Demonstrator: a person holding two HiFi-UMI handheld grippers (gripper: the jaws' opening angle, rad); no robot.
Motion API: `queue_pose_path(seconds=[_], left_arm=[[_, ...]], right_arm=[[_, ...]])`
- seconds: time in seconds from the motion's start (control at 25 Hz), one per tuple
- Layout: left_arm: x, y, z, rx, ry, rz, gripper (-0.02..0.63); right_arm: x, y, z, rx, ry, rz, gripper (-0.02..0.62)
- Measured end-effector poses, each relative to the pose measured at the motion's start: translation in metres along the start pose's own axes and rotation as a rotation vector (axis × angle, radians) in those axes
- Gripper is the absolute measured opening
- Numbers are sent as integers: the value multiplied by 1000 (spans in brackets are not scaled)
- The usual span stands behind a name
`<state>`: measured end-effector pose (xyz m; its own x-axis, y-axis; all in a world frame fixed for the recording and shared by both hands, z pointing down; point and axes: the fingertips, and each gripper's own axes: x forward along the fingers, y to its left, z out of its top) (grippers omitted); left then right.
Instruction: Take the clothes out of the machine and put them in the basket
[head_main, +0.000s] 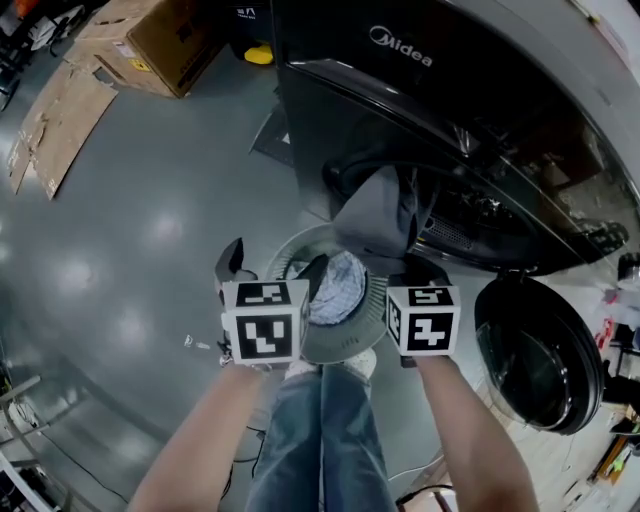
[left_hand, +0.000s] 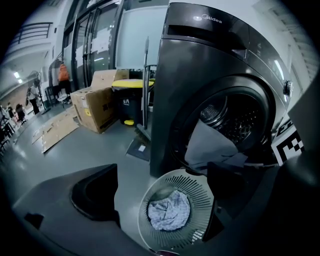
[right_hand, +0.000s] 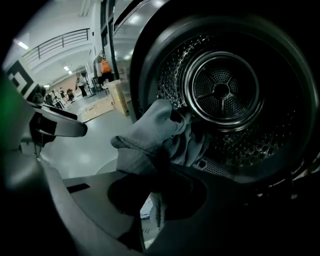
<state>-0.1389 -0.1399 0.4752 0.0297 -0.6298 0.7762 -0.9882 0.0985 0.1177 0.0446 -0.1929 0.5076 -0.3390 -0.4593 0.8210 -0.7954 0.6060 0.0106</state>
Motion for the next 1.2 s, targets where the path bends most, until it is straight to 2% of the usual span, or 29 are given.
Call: queue_pose_path(seconds=[0.24, 0.44, 0.56, 0.72, 0.96, 1.08, 1.2], left_arm=[[-1, 6, -21, -30, 22, 9, 563], [0, 12, -31, -48, 33, 14, 563], [0, 14, -36, -44, 37, 15, 563], [0, 19, -43, -35, 46, 17, 563], [0, 23, -51, -22, 56, 17, 563], [0, 23, -55, -22, 63, 21, 563], [1, 22, -57, -21, 64, 21, 563]], right_arm=[[-4, 30, -35, 108, 44, 70, 46], [-7, 61, -65, 134, 117, 133, 46], [-1, 82, -90, 187, 249, 232, 46], [2, 112, -114, 321, 482, 431, 46], [-8, 133, -126, 326, 717, 553, 46], [-9, 141, -131, 310, 751, 576, 46], [4, 133, -130, 366, 683, 515, 52]])
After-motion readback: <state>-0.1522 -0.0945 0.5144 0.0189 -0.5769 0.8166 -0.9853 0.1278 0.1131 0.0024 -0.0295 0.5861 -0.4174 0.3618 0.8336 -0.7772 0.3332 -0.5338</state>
